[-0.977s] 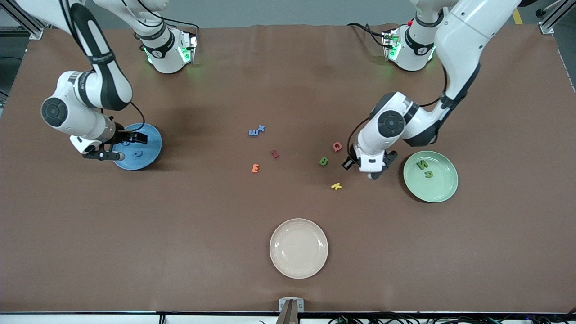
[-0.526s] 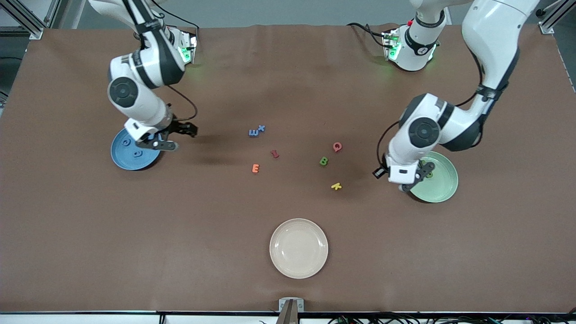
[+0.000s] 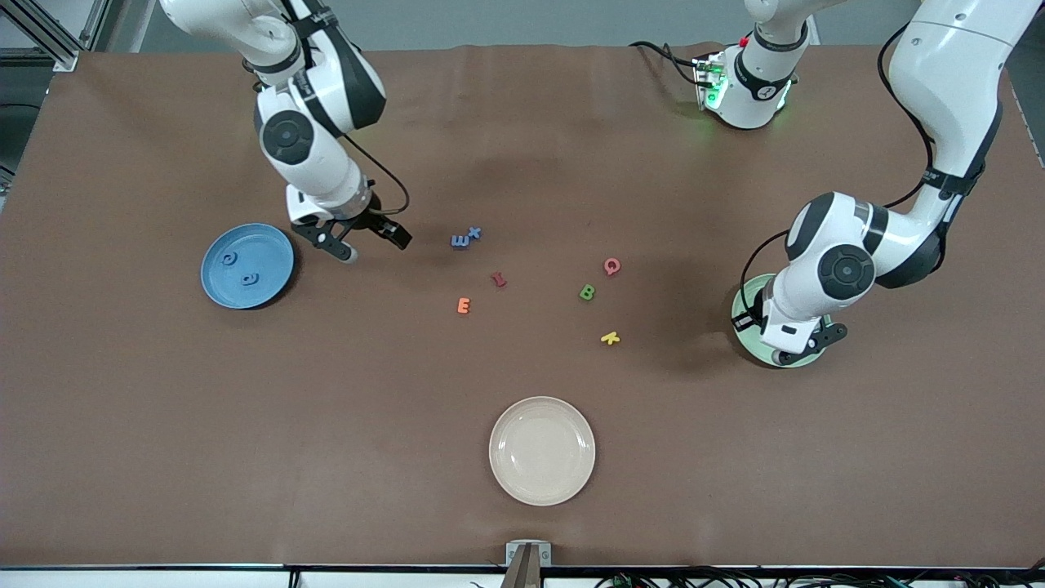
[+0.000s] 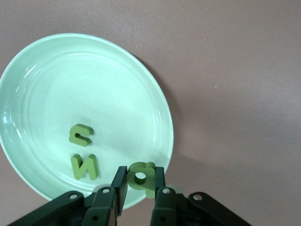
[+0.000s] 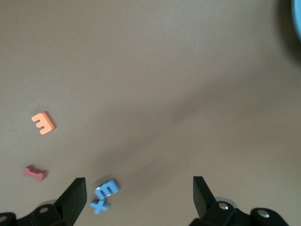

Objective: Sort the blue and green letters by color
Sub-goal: 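Grasp the blue m with the right gripper while the left gripper reaches the B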

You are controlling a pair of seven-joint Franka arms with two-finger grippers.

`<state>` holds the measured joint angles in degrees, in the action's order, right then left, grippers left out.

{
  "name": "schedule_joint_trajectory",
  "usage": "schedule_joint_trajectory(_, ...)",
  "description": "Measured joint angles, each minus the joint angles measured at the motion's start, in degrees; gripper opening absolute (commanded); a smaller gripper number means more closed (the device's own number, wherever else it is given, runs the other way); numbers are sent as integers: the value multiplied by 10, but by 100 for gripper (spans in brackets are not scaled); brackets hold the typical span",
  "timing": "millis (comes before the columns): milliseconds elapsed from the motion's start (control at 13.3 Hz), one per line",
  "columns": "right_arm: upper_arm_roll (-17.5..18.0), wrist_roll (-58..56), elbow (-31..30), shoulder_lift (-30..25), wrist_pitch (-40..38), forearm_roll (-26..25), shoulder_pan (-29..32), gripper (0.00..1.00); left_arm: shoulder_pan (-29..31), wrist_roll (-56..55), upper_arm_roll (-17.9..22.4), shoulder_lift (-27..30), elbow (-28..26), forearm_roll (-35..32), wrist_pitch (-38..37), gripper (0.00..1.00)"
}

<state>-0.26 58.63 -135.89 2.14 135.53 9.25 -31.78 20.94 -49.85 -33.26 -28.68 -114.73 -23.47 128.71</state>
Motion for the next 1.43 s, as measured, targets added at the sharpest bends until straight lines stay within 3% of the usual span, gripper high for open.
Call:
schedule_joint_trajectory(75,0,19,5,9,0,0,-14,100,2,0,0,-9,0,-15,0,19)
schedule_joint_trajectory(225,0,76,21,38,1,0,-35,100,7,0,0,-21,3,-35,2,100)
schedule_joint_trajectory(451,-1,195,53,88,9,-2,-62,100,8,0,-1,-23,11,-38,2,100)
schedule_joint_trajectory(601,-1,276,73,119,14,-6,-83,94,8,-4,-7,-22,22,-38,0,100)
schedule_joint_trajectory(826,-1,353,89,161,44,-18,-100,89,-2,-76,-44,-22,36,-37,0,100)
schedule_joint_trajectory(1427,-1,421,94,230,119,-18,-122,81,-148,-338,-58,-45,83,-35,-2,100)
